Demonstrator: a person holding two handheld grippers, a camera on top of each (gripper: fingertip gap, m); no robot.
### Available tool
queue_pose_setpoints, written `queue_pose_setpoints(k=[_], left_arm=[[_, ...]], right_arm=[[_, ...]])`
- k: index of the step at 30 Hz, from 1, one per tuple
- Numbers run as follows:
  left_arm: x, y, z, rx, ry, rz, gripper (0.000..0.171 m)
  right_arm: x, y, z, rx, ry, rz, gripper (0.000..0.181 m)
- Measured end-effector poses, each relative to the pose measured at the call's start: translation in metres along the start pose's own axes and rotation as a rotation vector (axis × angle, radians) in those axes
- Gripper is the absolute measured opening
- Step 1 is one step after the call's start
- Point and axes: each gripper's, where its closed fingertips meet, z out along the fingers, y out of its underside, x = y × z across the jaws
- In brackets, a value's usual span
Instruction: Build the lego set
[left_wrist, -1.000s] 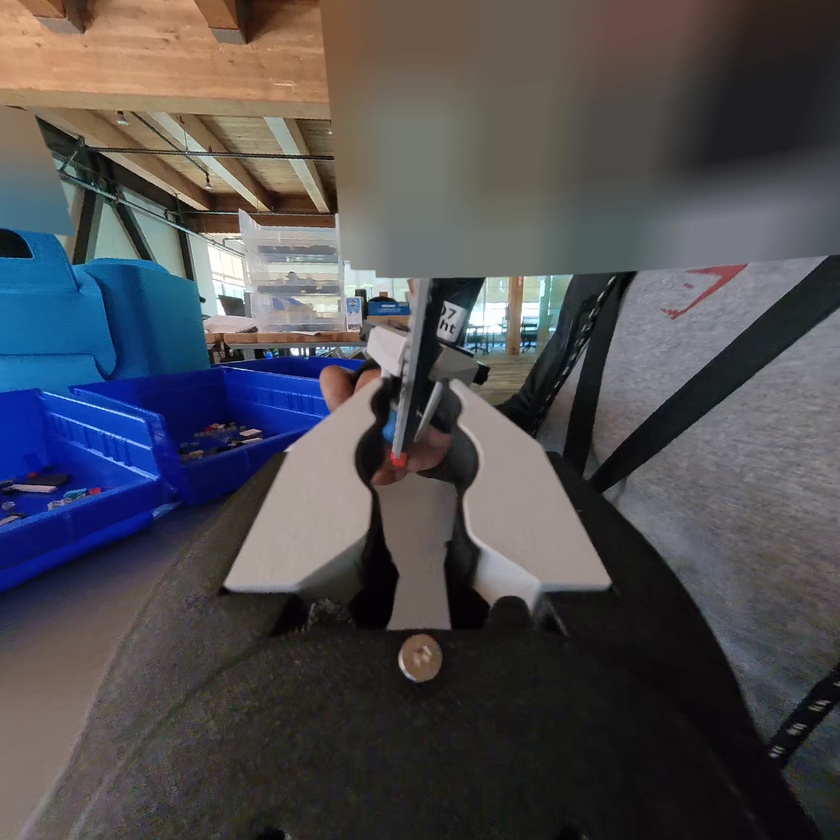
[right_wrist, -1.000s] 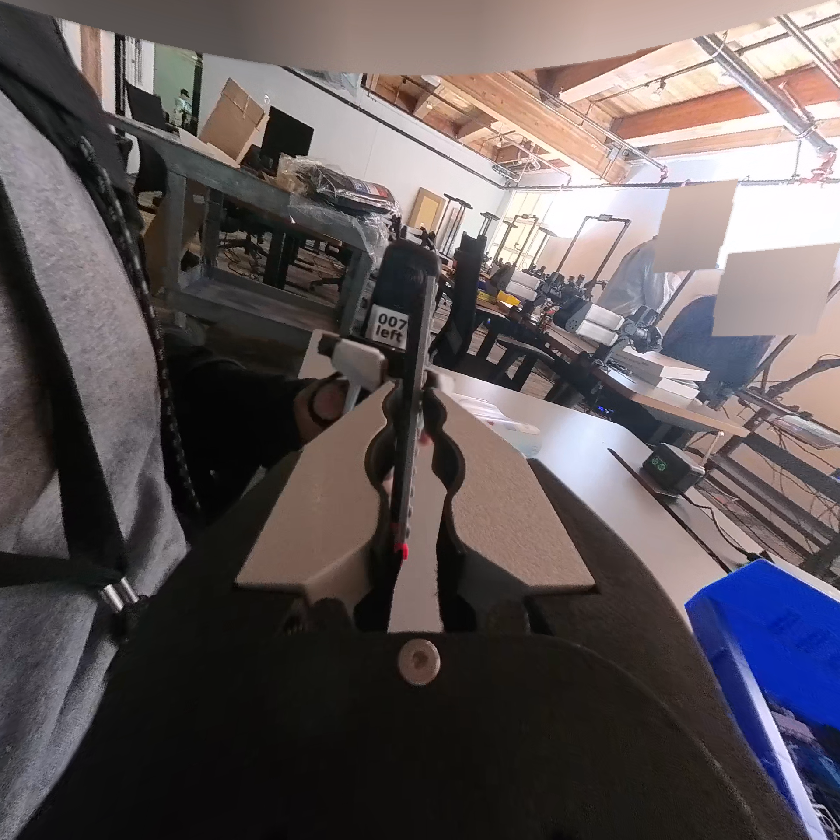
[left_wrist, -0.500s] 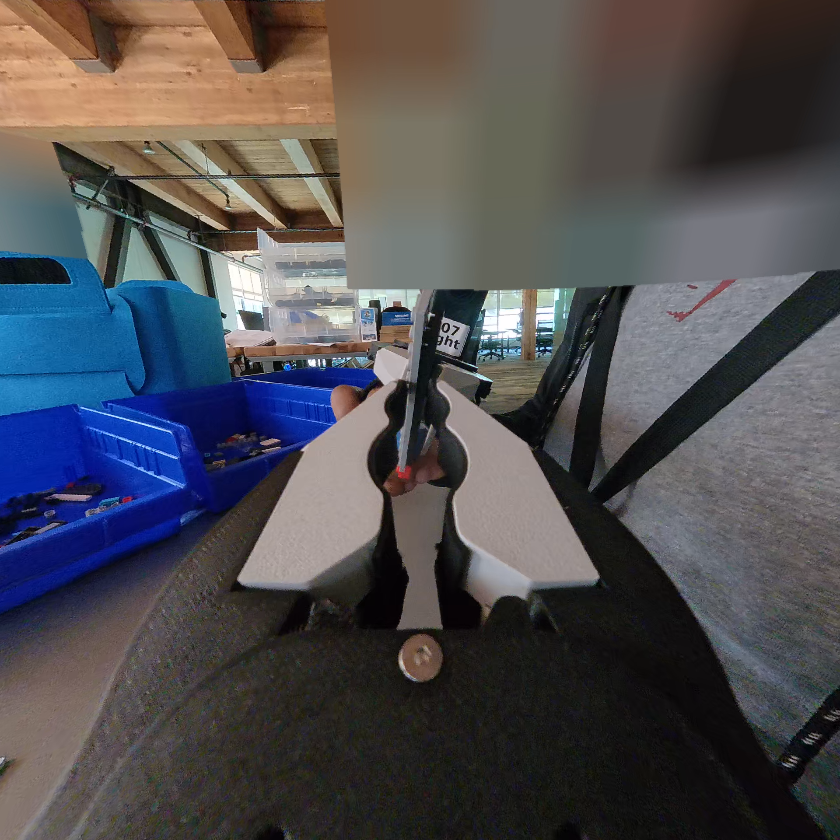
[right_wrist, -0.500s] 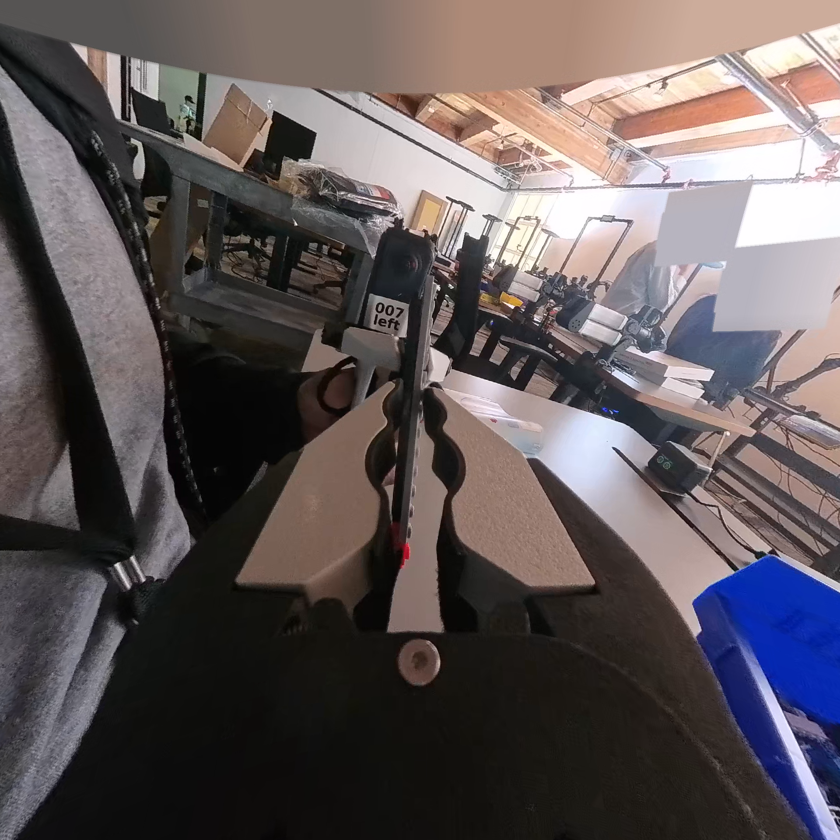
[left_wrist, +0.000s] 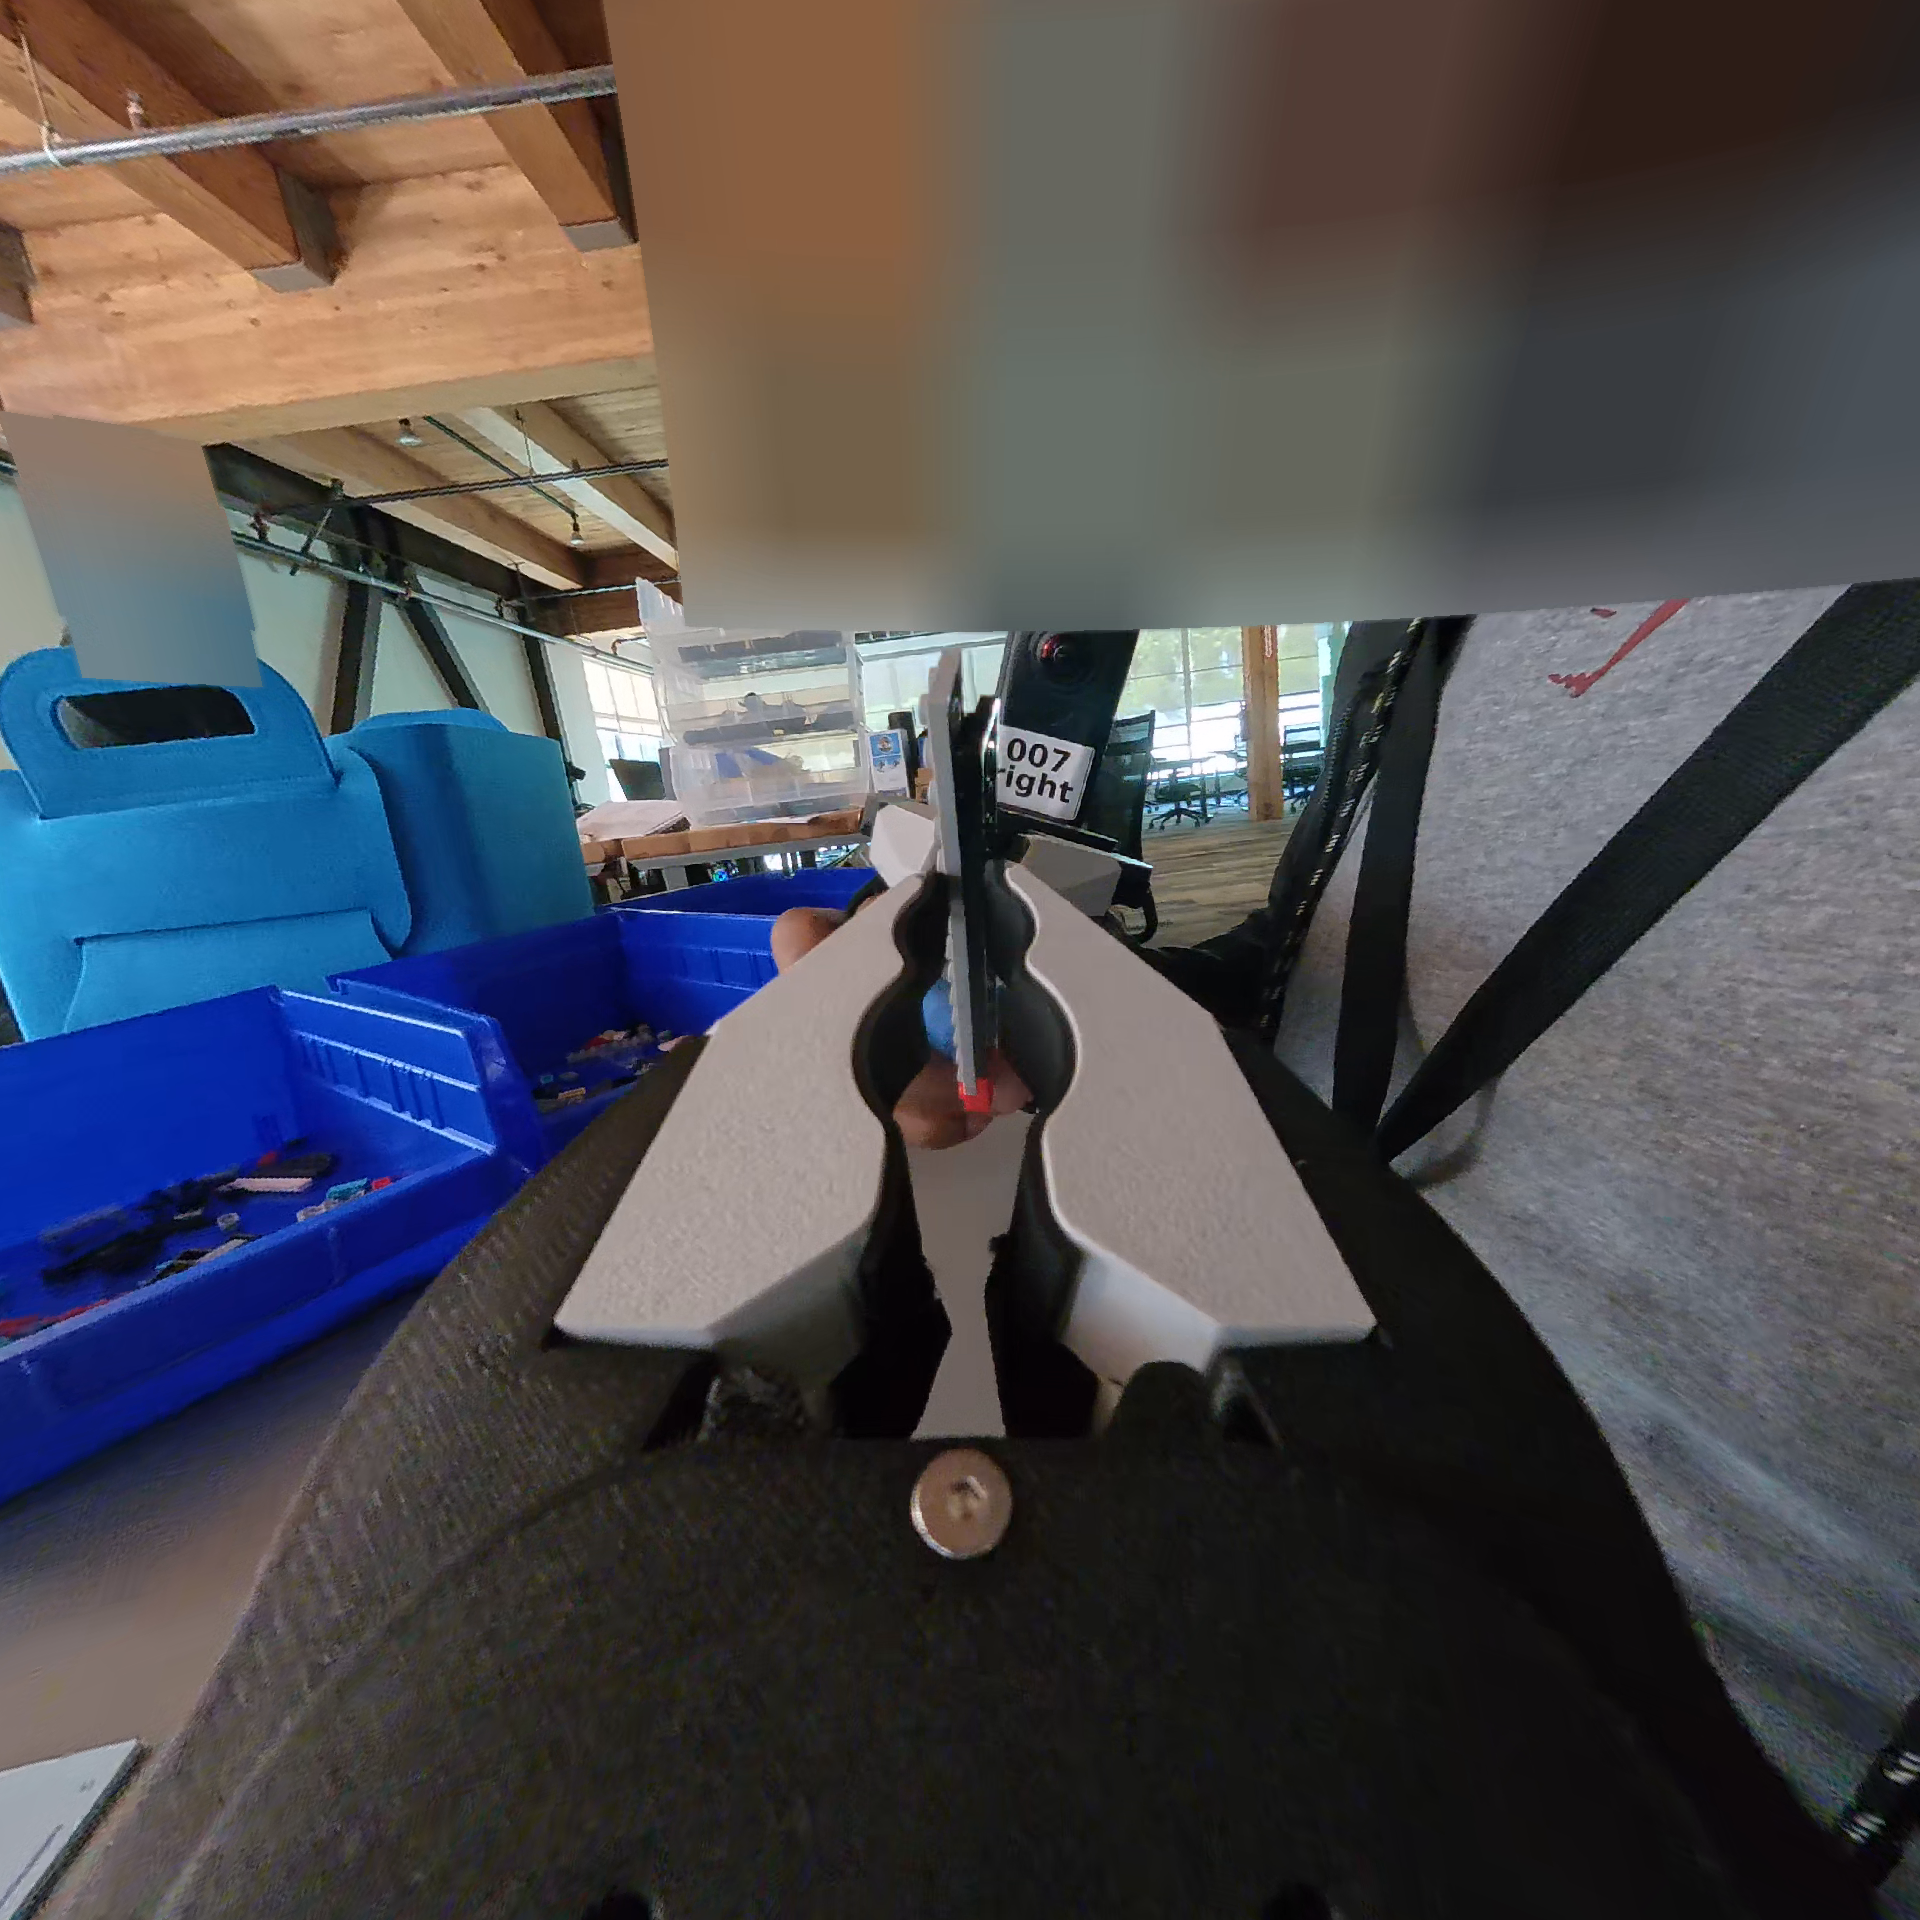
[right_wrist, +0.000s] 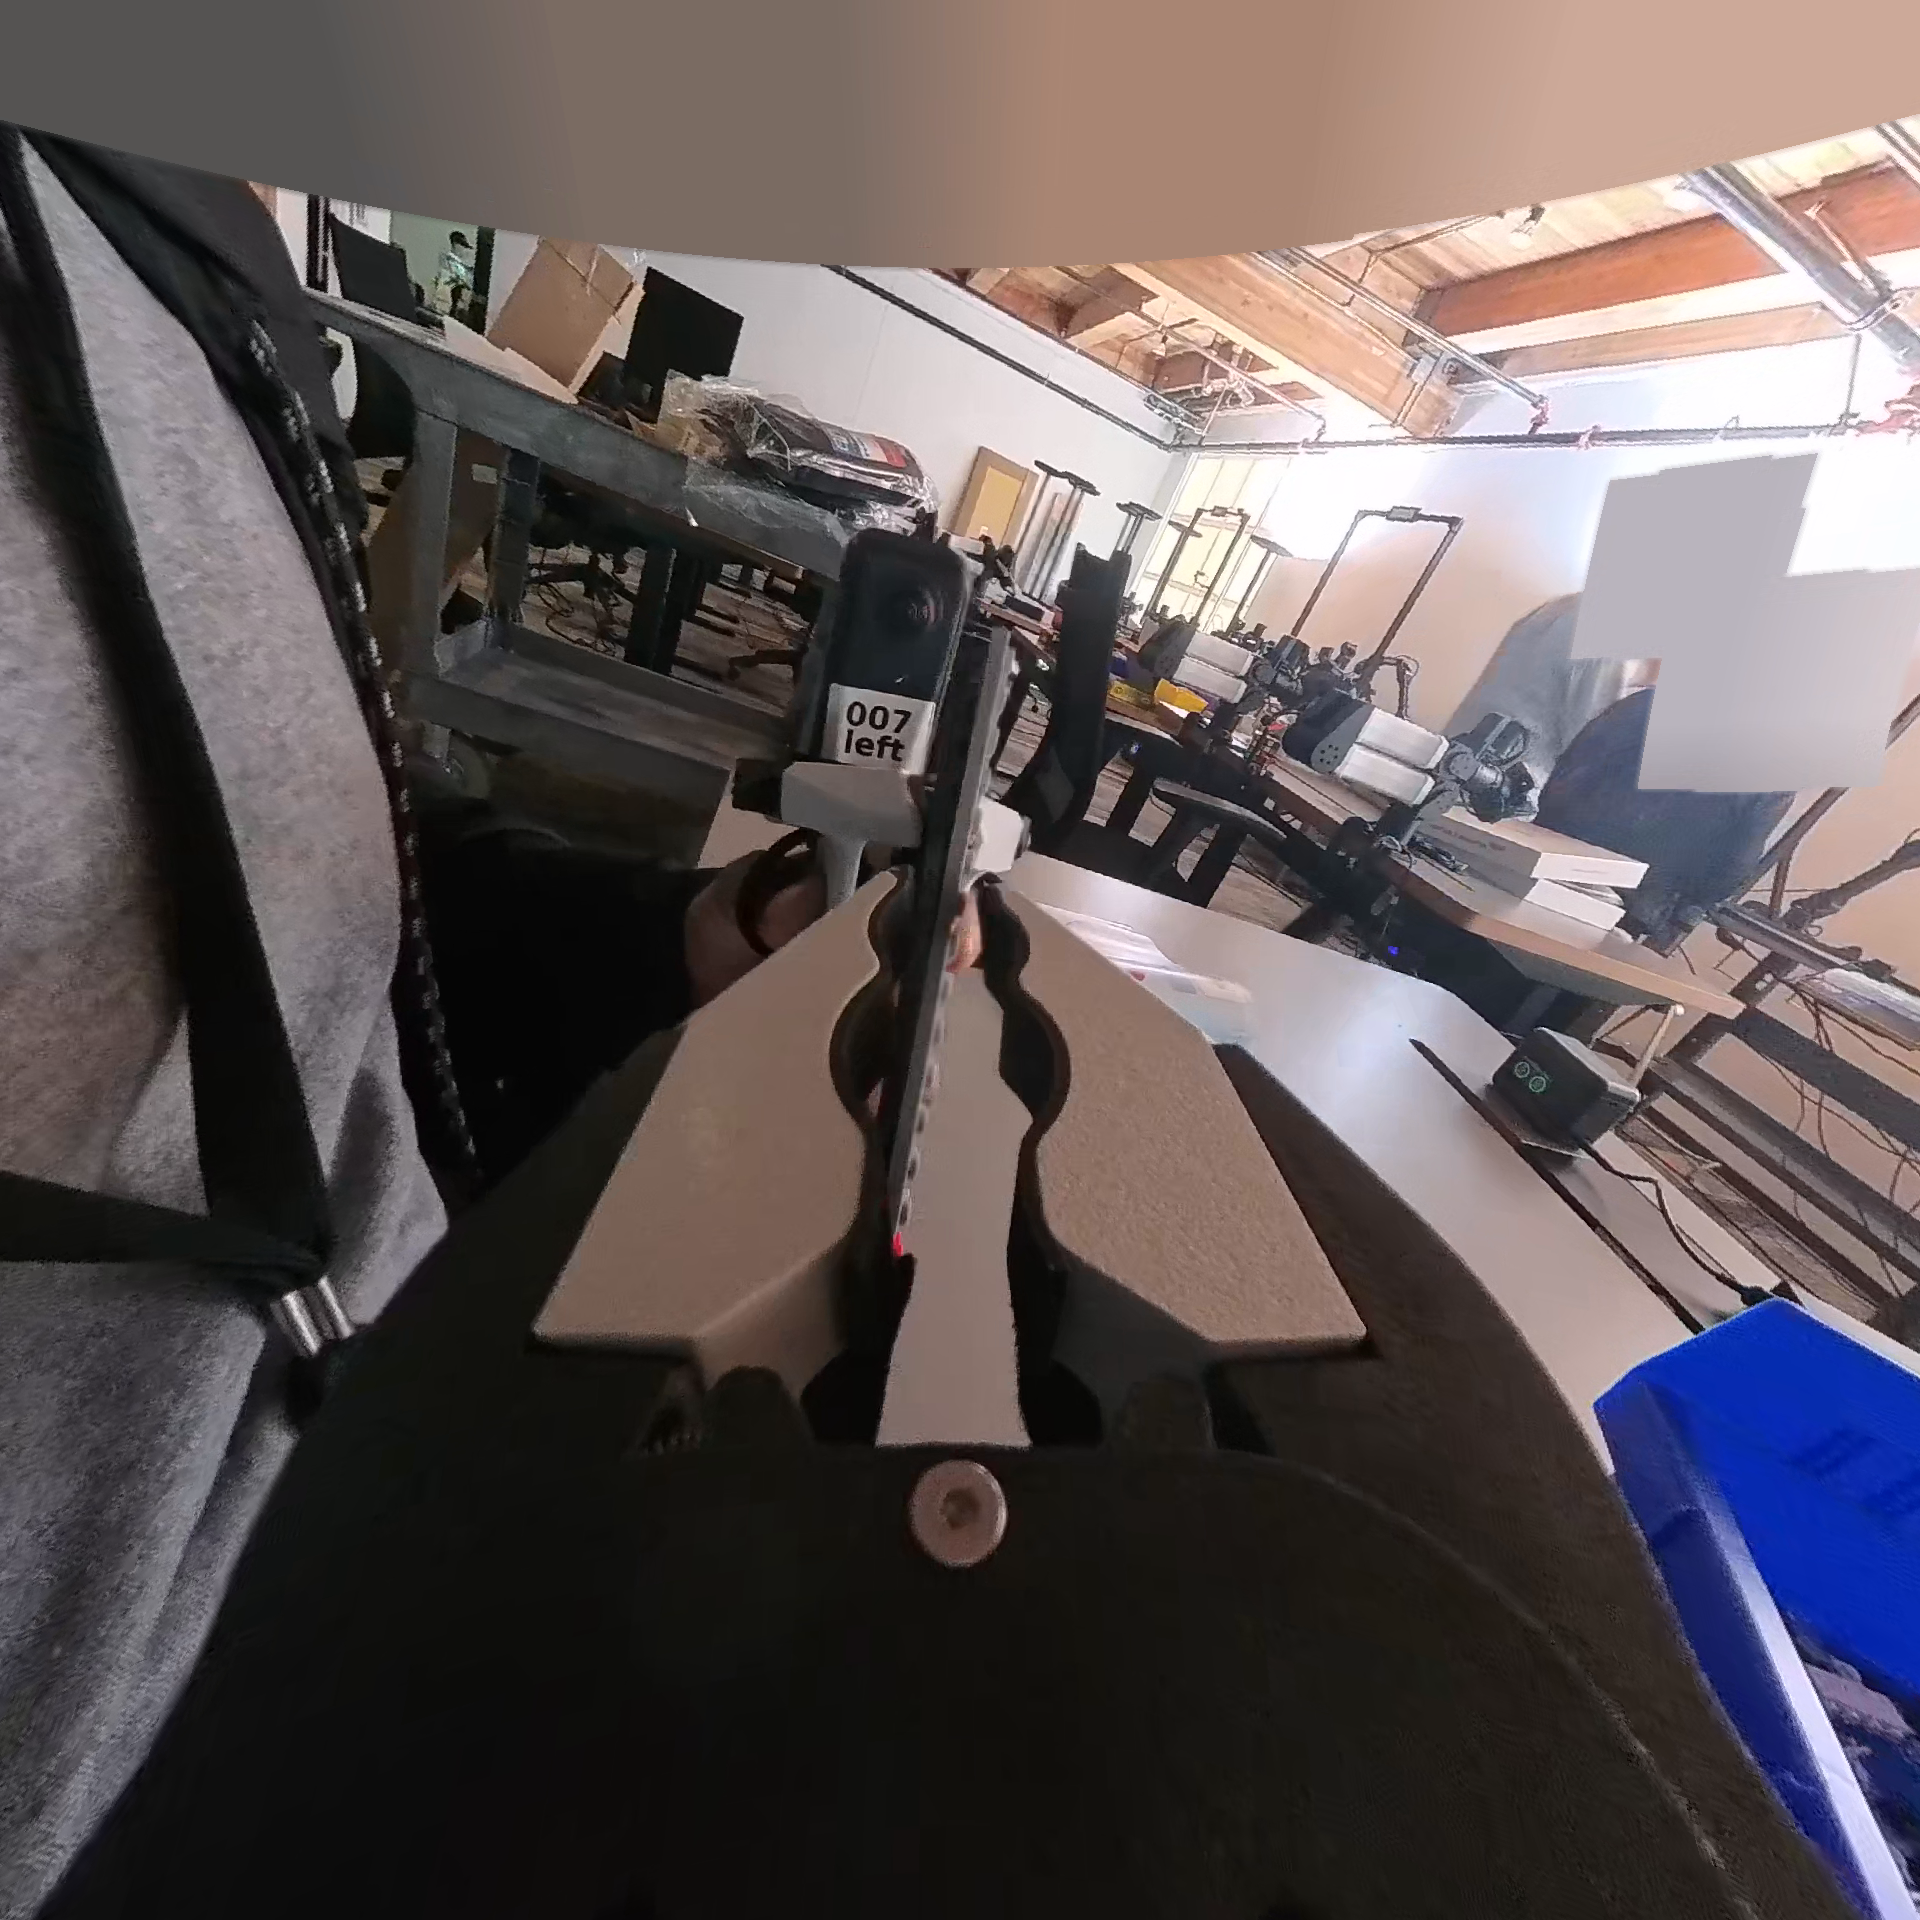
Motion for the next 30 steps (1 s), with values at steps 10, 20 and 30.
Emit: queue_pose_setpoints(k=[10, 20, 30], left_arm=[[0.001, 0.004, 0.001, -0.043, -0.013, 0.068, 0.006], [0.003, 0.014, 0.004, -0.095, -0.014, 0.1, 0.006], [0.004, 0.018, 0.006, -0.114, -0.005, 0.083, 0.006]], right_arm=[[0.002, -0.01, 0.0, 0.03, -0.01, 0.04, 0.018], [-0.001, -0.01, 0.002, 0.028, -0.007, 0.003, 0.011], [0.001, -0.008, 0.001, 0.018, 0.008, -0.017, 0.009]])
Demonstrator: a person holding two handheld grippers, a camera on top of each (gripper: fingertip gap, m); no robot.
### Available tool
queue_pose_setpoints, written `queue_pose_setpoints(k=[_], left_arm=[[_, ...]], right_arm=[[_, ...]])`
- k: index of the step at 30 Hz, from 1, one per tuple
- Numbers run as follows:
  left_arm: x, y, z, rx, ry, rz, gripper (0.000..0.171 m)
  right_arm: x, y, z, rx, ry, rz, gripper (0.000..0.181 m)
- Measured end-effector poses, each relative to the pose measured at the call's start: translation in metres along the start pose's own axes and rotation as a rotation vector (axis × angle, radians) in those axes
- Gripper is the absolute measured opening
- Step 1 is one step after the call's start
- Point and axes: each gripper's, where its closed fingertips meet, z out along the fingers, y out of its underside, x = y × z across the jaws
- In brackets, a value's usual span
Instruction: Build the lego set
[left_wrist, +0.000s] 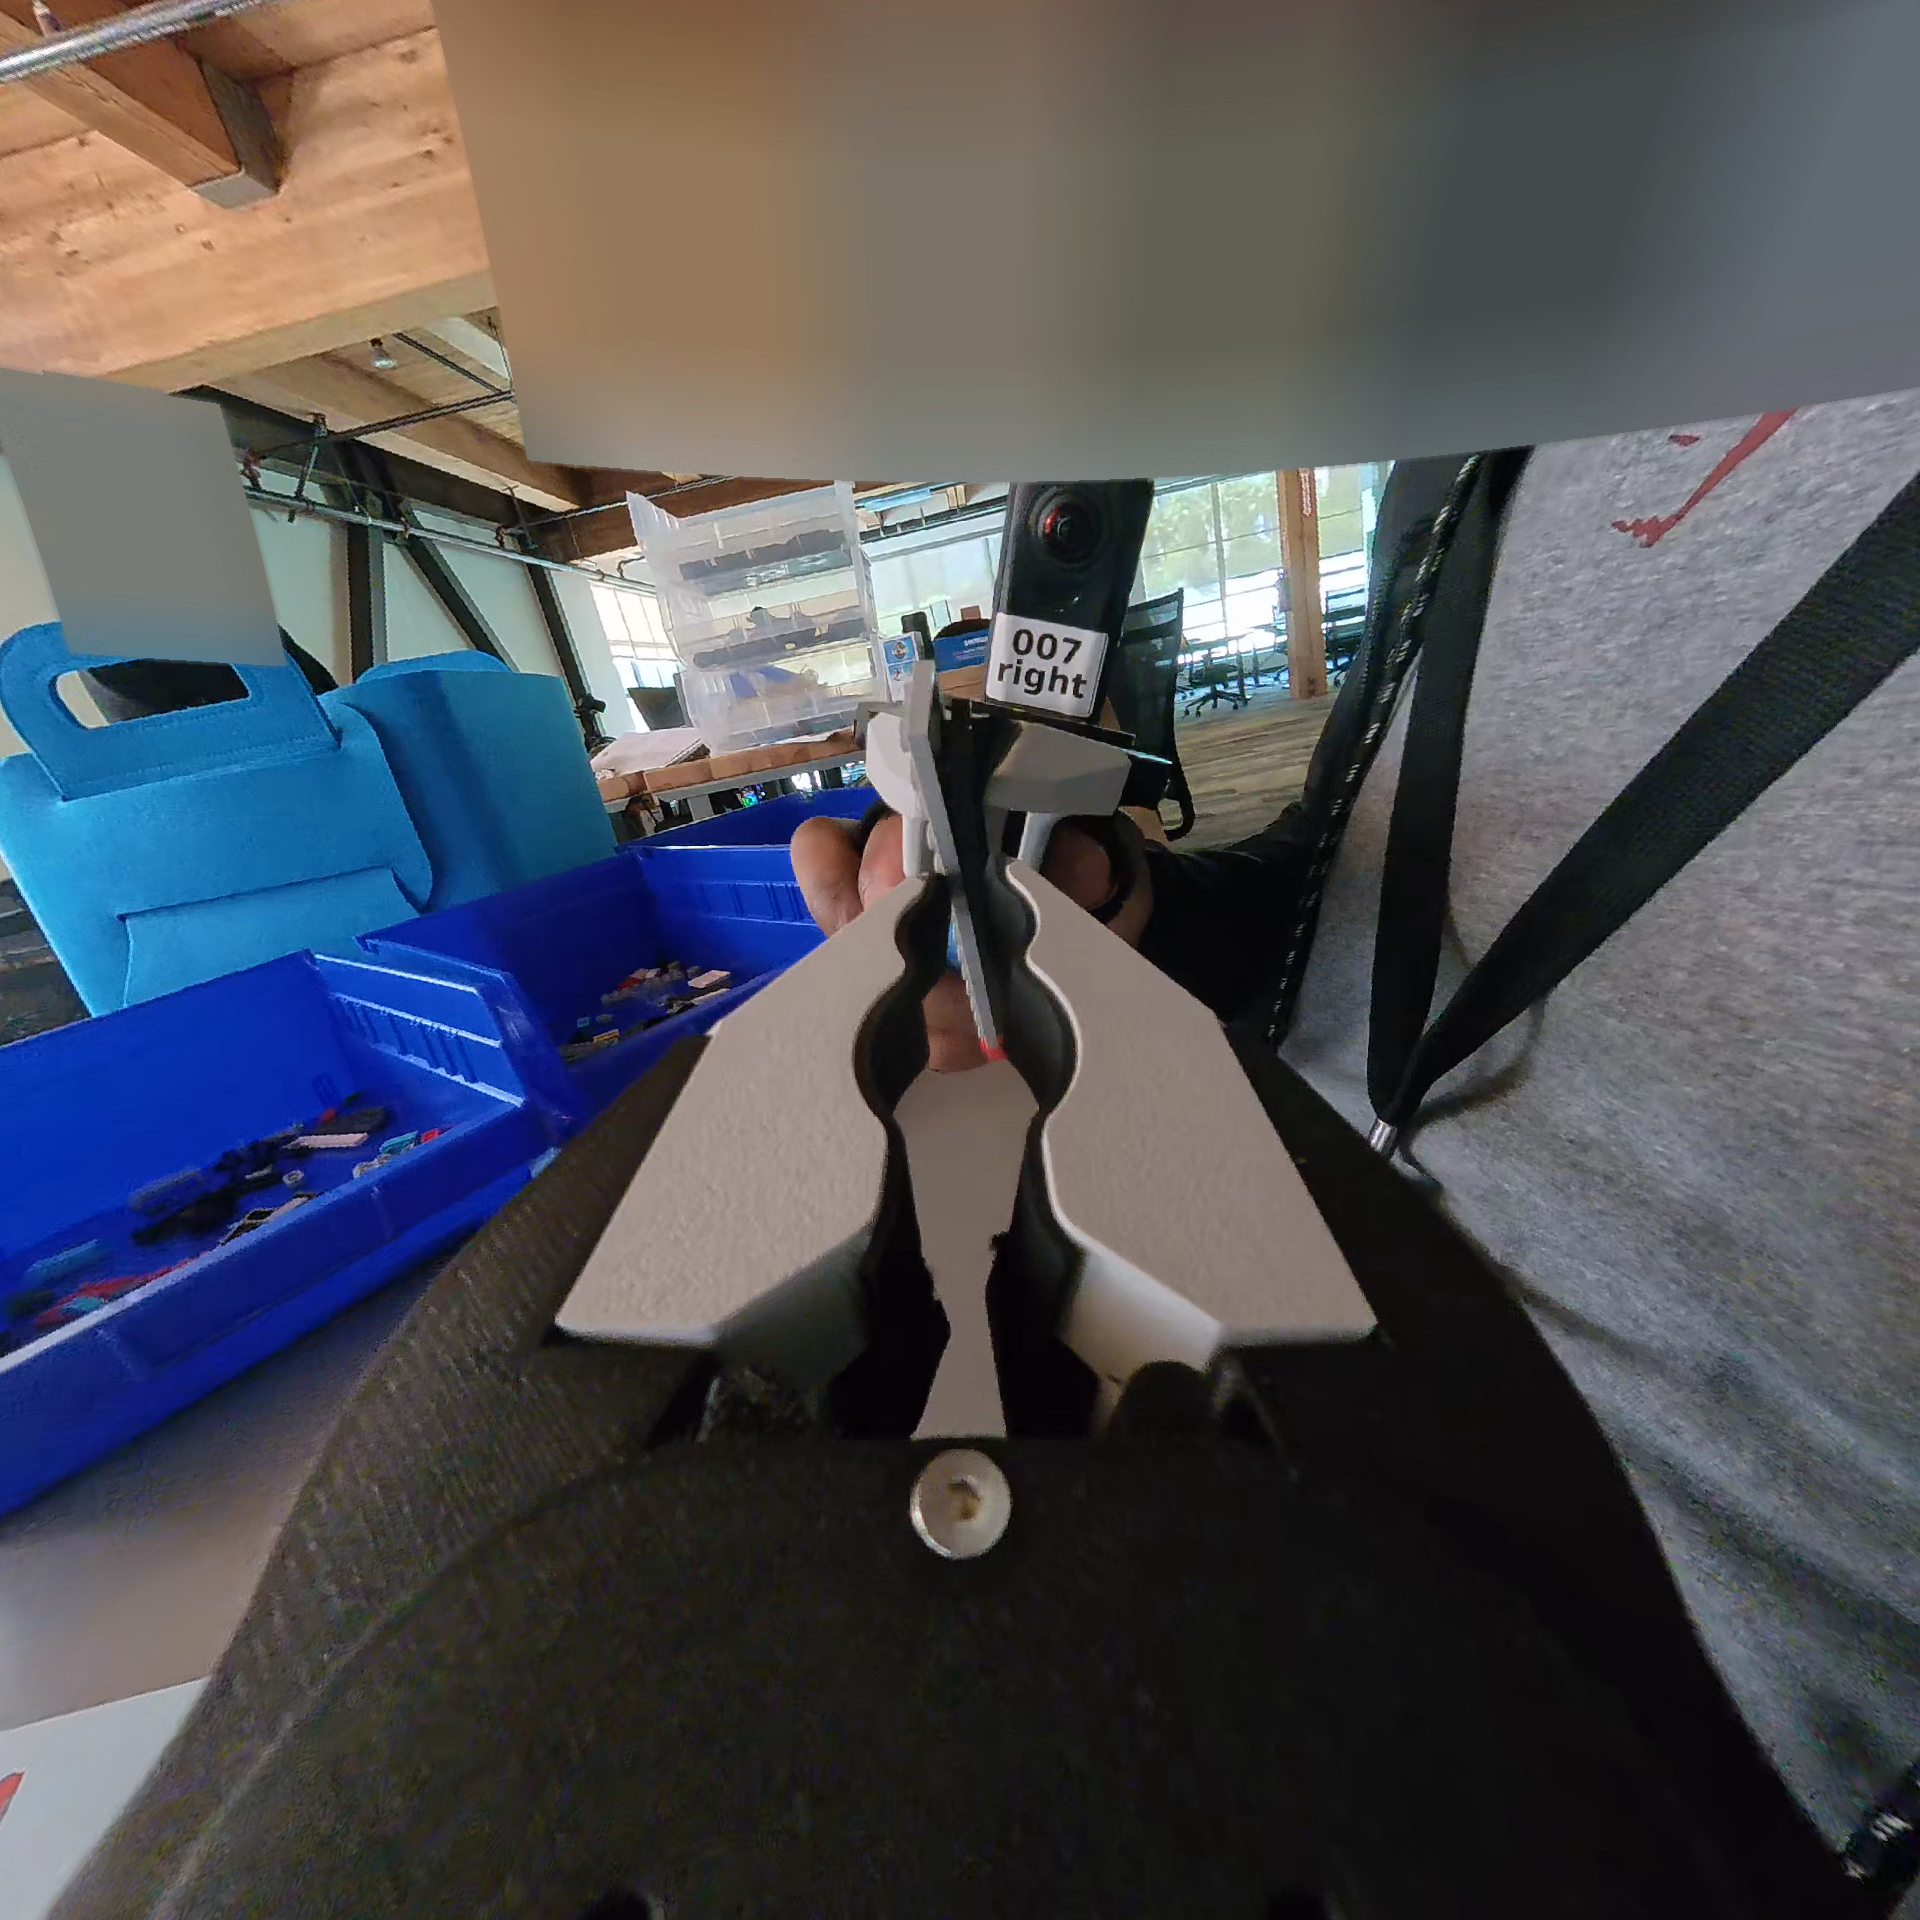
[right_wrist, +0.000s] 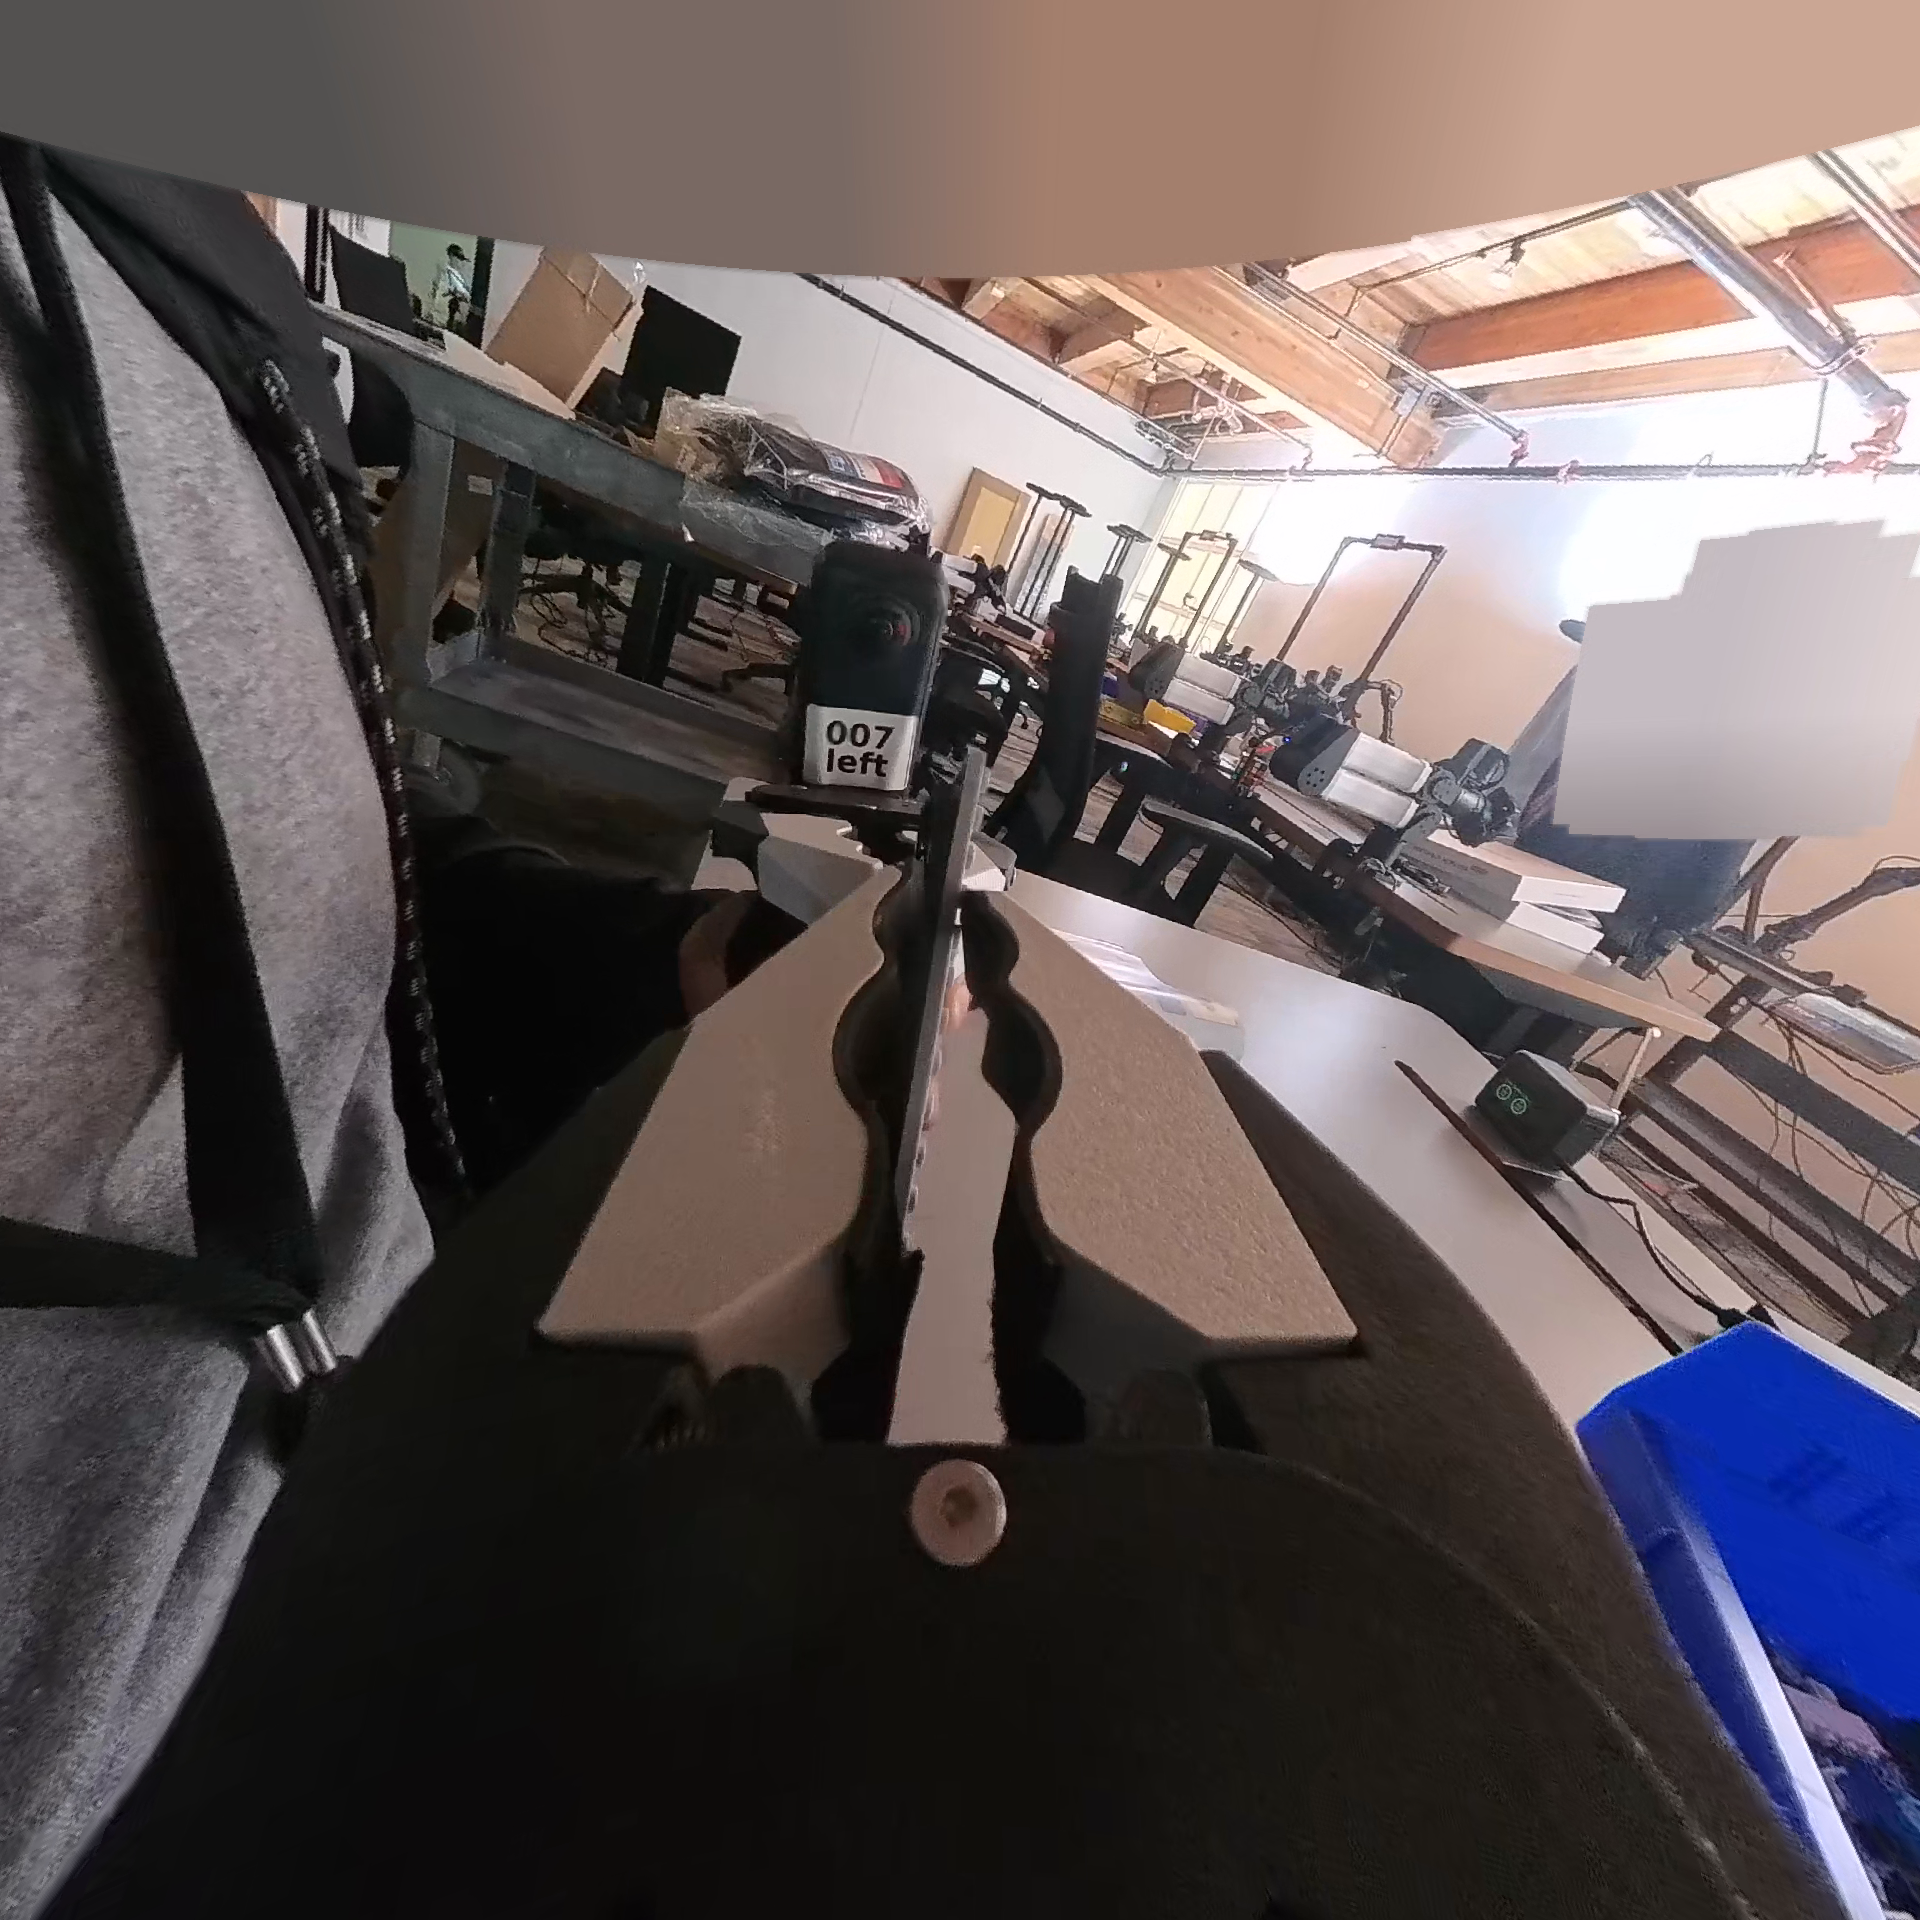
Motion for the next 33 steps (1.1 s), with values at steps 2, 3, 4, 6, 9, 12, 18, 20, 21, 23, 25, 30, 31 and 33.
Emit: queue_pose_setpoints(k=[2, 3, 4, 6, 9, 12, 18, 20, 21, 23, 25, 30, 31, 33], left_arm=[[0.0, 0.0, 0.001, -0.002, 0.01, -0.032, 0.006], [-0.001, 0.0, 0.001, 0.002, 0.014, -0.063, 0.006], [-0.002, 0.0, 0.0, 0.005, 0.021, -0.089, 0.006], [-0.004, -0.005, -0.002, 0.04, 0.019, -0.126, 0.023], [-0.006, -0.013, -0.004, 0.077, 0.027, -0.167, 0.028], [-0.004, -0.011, 0.0, 0.057, 0.03, -0.152, 0.024], [-0.004, -0.012, 0.001, 0.066, 0.033, -0.146, 0.009], [-0.004, -0.012, 0.001, 0.058, 0.034, -0.134, 0.009], [-0.004, -0.012, 0.001, 0.057, 0.033, -0.124, 0.009], [-0.004, -0.012, 0.001, 0.053, 0.024, -0.102, 0.009], [-0.004, -0.012, 0.001, 0.044, 0.017, -0.088, 0.008], [-0.006, -0.01, 0.004, 0.01, -0.011, -0.048, 0.008], [-0.006, -0.009, 0.004, 0.003, -0.016, -0.032, 0.008], [-0.006, -0.009, 0.004, -0.004, -0.025, 0.001, 0.008]], right_arm=[[0.001, 0.0, -0.001, 0.0, 0.003, -0.01, 0.009], [0.002, 0.001, -0.001, 0.0, 0.012, -0.014, 0.009], [0.004, 0.001, -0.002, 0.001, 0.02, -0.016, 0.009], [0.005, 0.002, -0.004, 0.01, 0.022, -0.013, 0.01], [0.005, 0.006, -0.005, 0.007, 0.021, -0.014, 0.01], [0.004, 0.009, -0.003, 0.009, 0.017, -0.016, 0.01], [0.0, 0.013, -0.001, 0.007, -0.01, -0.01, 0.01], [-0.002, 0.014, 0.0, 0.006, -0.014, -0.012, 0.01], [-0.002, 0.014, 0.0, 0.008, -0.017, -0.011, 0.011], [-0.003, 0.013, 0.0, 0.011, -0.023, -0.01, 0.011], [-0.003, 0.014, -0.001, 0.011, -0.027, -0.01, 0.011], [-0.001, 0.016, -0.002, 0.004, -0.028, -0.012, 0.011], [-0.001, 0.016, -0.002, 0.003, -0.029, -0.009, 0.011], [-0.001, 0.016, -0.002, 0.004, -0.026, -0.005, 0.011]])
